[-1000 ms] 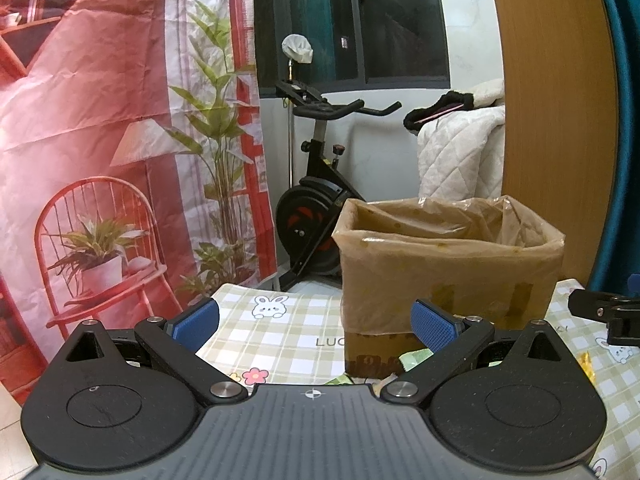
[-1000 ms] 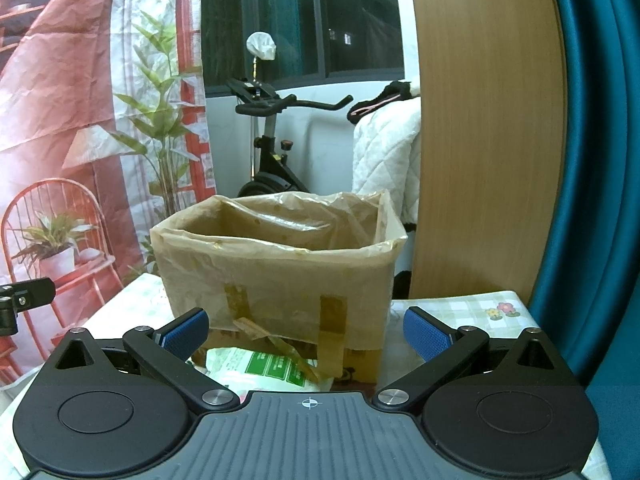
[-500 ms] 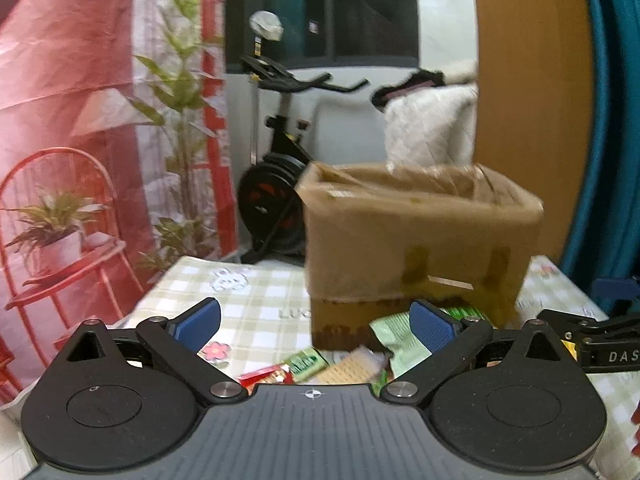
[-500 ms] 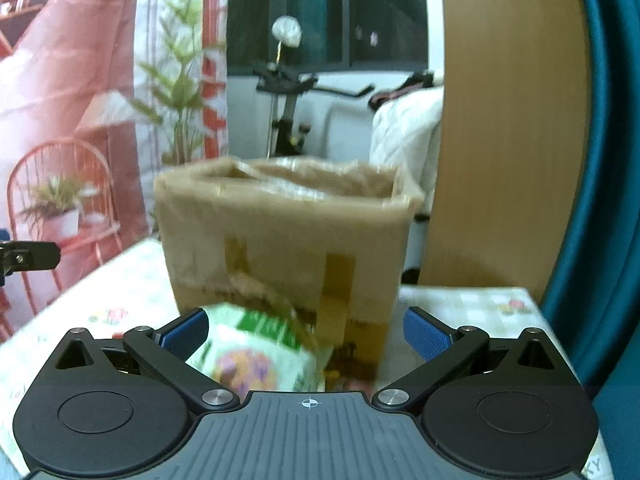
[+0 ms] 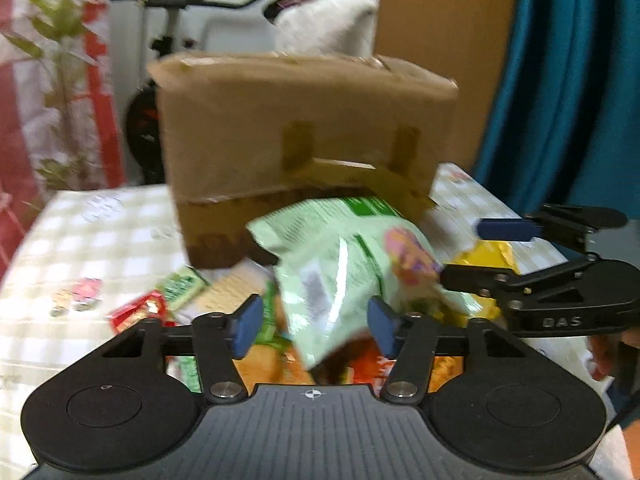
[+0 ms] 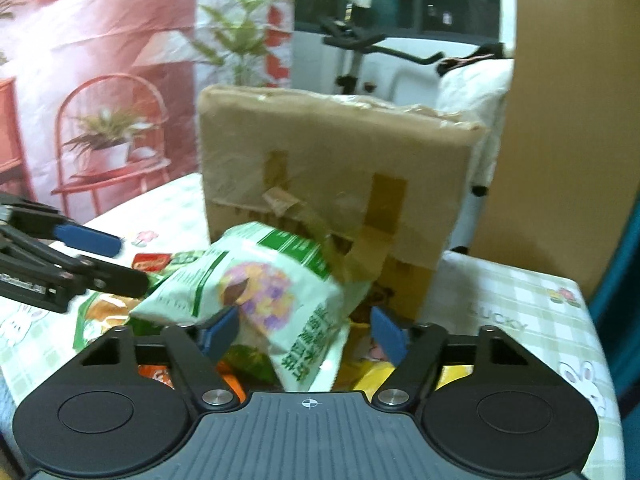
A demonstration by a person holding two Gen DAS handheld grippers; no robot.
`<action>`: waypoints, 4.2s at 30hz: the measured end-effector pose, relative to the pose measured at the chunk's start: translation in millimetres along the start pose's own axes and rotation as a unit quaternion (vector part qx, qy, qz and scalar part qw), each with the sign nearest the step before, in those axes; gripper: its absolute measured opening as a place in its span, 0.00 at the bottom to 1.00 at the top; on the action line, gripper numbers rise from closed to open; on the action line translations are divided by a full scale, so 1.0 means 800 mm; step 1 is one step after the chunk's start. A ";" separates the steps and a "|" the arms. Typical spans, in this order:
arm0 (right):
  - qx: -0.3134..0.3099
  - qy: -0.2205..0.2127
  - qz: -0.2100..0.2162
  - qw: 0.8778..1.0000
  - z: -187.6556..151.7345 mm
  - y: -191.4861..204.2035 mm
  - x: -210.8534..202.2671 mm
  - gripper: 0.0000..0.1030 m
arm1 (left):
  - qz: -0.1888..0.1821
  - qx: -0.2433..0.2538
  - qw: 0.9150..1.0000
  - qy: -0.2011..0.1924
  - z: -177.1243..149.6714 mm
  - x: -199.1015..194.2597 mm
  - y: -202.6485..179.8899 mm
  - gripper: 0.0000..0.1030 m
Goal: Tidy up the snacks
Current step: 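Move both tools down to the green snack bag in the pile, then close both tools on the green snack bag and lift it, then carry the green bag over the lined box and open both tools, then move both tools back down to the yellow snack bag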
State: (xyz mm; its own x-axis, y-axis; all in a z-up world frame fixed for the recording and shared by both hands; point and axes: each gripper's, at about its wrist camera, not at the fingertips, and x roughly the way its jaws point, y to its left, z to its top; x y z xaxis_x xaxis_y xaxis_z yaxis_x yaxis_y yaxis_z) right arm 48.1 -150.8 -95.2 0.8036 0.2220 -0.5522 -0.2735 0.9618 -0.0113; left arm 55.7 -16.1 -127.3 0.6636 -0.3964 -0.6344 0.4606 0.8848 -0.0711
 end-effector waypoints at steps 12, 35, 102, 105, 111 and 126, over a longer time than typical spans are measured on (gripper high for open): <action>0.009 0.028 0.038 0.999 -0.012 -0.015 0.037 0.58 | -0.027 -0.005 0.999 0.033 -0.002 0.034 -0.005 0.60; 0.036 0.003 0.090 0.995 0.010 0.003 0.003 0.35 | -0.015 0.041 0.999 0.003 0.002 -0.019 -0.011 0.37; 0.025 -0.044 -0.011 0.999 0.079 -0.114 -0.004 0.52 | -0.053 -0.039 0.994 -0.082 0.144 0.051 0.005 0.56; 0.029 -0.020 -0.021 0.999 0.048 -0.120 -0.010 0.52 | -0.078 -0.054 0.994 -0.062 0.128 0.069 -0.008 0.56; 0.045 0.038 -0.037 0.998 -0.017 -0.131 -0.013 0.53 | -0.110 -0.065 0.992 -0.022 0.104 0.109 -0.038 0.56; 0.092 0.064 0.014 0.994 -0.082 -0.164 -0.008 0.39 | -0.140 -0.043 0.988 0.055 0.064 0.175 -0.090 0.55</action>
State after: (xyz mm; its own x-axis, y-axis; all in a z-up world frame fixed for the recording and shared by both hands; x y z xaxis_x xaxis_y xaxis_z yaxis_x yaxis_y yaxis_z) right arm 43.9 -289.0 -144.6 0.7196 0.2373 -0.6526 -0.1835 0.9714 0.1509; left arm 145.7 -148.1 -171.3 0.4466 -0.6043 -0.6598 0.5623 0.7632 -0.3184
